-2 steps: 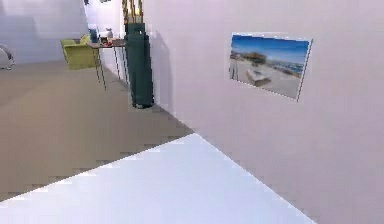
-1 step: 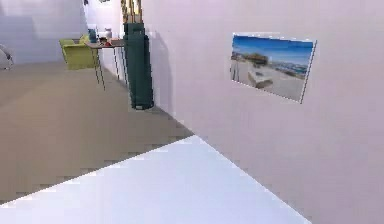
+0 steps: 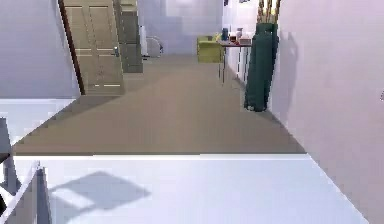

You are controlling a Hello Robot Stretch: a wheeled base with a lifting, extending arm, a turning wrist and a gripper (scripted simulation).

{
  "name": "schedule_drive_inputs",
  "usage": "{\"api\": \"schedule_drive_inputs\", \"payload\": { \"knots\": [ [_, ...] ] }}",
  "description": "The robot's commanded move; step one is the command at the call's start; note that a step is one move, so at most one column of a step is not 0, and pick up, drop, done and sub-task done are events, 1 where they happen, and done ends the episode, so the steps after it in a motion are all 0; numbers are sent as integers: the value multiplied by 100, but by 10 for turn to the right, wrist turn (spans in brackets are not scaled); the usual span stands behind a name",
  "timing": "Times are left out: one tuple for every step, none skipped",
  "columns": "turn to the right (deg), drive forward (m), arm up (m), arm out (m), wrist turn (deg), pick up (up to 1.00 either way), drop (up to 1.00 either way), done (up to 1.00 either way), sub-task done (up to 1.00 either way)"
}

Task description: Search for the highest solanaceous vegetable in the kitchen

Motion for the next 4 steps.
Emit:
{"api": "schedule_drive_inputs", "payload": {
  "knots": [
    [0, 100, 0, 0, 0, 0, 0, 0, 0],
    [-450, 0, 0, 0, 0, 0, 0, 0, 0],
    [-30, 0, 0, 0, 0, 0, 0, 0, 0],
    [0, 100, 0, 0, 0, 0, 0, 0, 0]
  ]
}}
